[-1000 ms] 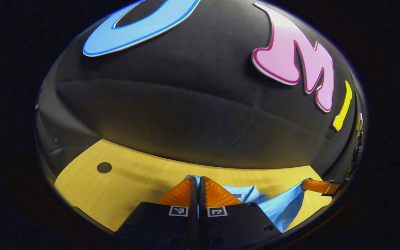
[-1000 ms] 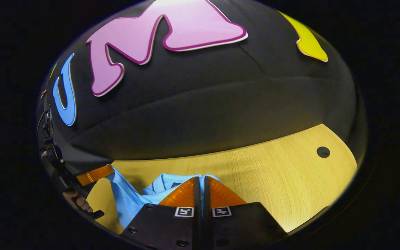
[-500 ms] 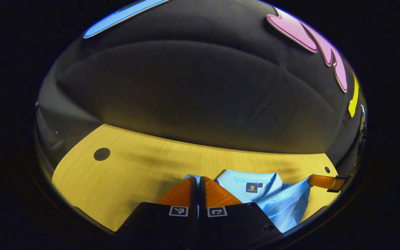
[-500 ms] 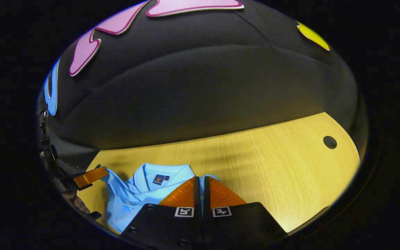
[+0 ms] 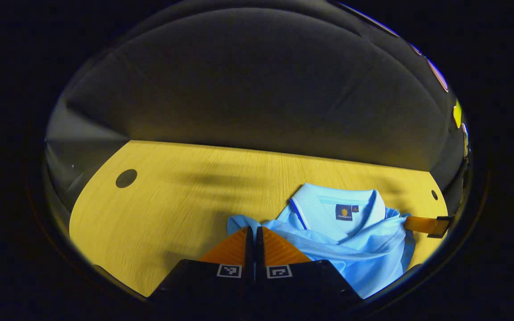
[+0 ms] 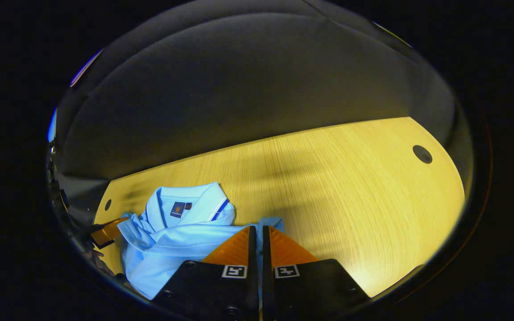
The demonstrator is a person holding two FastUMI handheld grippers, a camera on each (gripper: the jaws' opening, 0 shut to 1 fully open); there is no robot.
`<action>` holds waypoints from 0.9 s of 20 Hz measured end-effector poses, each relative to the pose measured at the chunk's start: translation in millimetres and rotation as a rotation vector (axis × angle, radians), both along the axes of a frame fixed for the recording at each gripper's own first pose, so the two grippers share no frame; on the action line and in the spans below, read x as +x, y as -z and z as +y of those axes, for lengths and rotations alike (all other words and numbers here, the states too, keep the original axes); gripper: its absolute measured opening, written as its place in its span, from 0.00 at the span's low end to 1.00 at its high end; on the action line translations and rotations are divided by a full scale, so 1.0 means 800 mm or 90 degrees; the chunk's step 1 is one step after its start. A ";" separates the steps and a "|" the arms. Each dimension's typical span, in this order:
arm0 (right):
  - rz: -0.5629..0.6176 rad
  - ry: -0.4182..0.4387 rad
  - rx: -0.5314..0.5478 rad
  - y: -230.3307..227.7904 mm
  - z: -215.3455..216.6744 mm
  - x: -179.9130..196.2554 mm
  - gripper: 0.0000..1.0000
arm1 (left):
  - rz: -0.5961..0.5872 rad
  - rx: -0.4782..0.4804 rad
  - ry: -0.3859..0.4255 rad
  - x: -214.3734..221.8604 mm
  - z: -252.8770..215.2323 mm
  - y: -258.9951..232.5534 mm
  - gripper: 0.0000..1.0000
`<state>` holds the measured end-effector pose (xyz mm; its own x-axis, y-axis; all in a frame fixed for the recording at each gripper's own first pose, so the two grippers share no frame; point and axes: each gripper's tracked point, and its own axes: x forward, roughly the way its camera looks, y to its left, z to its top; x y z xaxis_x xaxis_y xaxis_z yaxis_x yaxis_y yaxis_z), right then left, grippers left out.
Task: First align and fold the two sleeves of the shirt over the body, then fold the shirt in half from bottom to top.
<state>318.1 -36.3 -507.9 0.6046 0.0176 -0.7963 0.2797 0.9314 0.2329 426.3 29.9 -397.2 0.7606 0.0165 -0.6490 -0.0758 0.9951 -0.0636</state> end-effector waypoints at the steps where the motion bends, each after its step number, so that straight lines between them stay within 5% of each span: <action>1: 0.000 0.009 0.006 0.000 -0.001 0.001 0.13 | 0.006 0.001 0.003 -0.002 -0.001 0.003 0.07; 4: 0.000 0.023 0.002 -0.003 -0.007 0.003 0.20 | -0.006 0.005 0.002 0.000 0.004 -0.007 0.12; 7: 0.005 0.024 -0.003 -0.005 -0.006 0.000 0.35 | -0.005 0.005 0.001 -0.002 0.004 -0.008 0.34; 8: 0.003 0.022 -0.007 -0.005 -0.005 0.001 0.43 | -0.005 0.006 -0.001 -0.003 0.004 -0.009 0.45; 9: 0.002 0.019 -0.007 -0.008 -0.003 0.000 0.63 | -0.009 0.012 -0.005 -0.004 0.007 -0.013 0.53; 10: 0.006 0.018 -0.009 -0.009 -0.003 -0.002 0.70 | -0.016 0.015 -0.008 -0.003 0.008 -0.018 0.47; 11: 0.008 0.018 -0.015 -0.010 -0.005 -0.004 0.83 | -0.025 0.021 -0.014 -0.002 0.010 -0.025 0.55; 12: 0.009 0.018 -0.017 -0.011 -0.004 -0.005 0.83 | -0.031 0.024 -0.015 -0.002 0.011 -0.031 0.51; 18: -0.031 0.031 -0.027 -0.057 -0.012 -0.017 0.97 | -0.037 0.019 -0.009 -0.026 0.005 -0.069 0.69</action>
